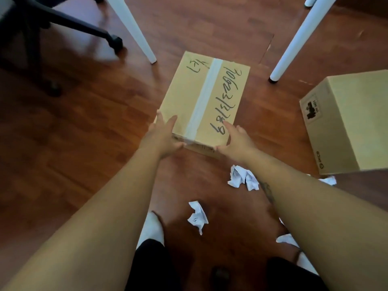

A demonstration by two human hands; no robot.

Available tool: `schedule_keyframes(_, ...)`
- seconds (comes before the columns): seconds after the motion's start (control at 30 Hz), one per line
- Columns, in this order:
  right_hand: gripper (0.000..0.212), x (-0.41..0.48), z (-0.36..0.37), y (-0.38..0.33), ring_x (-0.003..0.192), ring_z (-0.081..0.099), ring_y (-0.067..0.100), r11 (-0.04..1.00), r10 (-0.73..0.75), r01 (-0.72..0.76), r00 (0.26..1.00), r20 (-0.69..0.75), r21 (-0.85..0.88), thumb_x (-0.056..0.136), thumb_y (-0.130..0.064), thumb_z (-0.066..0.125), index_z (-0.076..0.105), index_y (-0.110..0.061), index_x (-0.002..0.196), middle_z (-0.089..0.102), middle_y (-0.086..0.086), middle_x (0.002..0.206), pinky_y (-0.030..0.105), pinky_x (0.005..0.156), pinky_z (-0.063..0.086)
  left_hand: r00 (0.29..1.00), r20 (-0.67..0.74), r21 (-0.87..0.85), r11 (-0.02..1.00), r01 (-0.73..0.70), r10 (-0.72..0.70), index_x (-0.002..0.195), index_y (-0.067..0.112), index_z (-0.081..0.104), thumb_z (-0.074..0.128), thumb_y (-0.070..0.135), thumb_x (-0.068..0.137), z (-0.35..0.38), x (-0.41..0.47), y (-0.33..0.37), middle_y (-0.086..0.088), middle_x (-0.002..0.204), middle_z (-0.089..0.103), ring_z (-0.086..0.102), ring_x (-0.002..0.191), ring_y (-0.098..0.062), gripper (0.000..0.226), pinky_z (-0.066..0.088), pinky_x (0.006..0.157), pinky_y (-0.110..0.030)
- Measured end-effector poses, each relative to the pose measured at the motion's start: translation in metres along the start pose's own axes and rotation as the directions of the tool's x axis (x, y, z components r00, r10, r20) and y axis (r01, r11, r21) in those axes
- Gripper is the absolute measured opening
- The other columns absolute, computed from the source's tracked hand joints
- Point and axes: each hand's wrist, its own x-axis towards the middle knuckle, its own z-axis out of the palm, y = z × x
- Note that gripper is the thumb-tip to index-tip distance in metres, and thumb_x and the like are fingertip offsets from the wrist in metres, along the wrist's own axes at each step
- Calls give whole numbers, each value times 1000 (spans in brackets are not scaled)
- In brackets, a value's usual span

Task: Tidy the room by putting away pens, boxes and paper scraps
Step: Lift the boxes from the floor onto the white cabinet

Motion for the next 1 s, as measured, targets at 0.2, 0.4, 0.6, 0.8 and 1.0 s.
schedule_keyframes(0.2,104,23,39,13,146,23,30,992,-6,7,1000,-12,125,82,-15,75,3,-45,151,-7,11,162,23,100,30,999,2,-98,994,51,-51,149,49,11,79,46,73,12,34,-23,-10,163,-4,17,143,-39,102,30,113,-48)
schedule_keyframes(0.4,108,33,57,21,133,41,18,958,-51,96,984,-169,271,78,-7,75,7,-55,146,11,5,159,17,98,32,995,-103,-271,962,-28,0,146,55,19,79,35,73,24,48,-37,-7,131,35,47,119,-31,96,42,104,-42)
schedule_keyframes(0.6,111,31,49,33,120,32,-7,926,-73,147,973,-217,347,69,-22,87,15,-45,150,26,-5,148,5,97,23,986,-163,-497,862,-100,20,152,44,10,93,37,57,49,36,-36,6,133,33,44,118,-8,126,37,102,-24)
schedule_keyframes(0.8,106,38,47,26,128,48,8,686,202,-36,969,-143,727,73,-52,76,1,-49,148,50,-27,133,40,110,37,993,-92,-729,685,-14,-78,156,15,-1,93,27,60,44,33,-17,21,136,36,34,123,8,135,29,90,-1)
schedule_keyframes(1.0,49,39,46,21,108,62,10,598,271,-80,957,-107,797,76,-40,74,43,-48,115,65,-23,111,50,98,48,976,-90,-820,571,40,-197,131,17,47,70,25,89,38,36,-11,8,111,58,59,111,-16,49,45,83,-20)
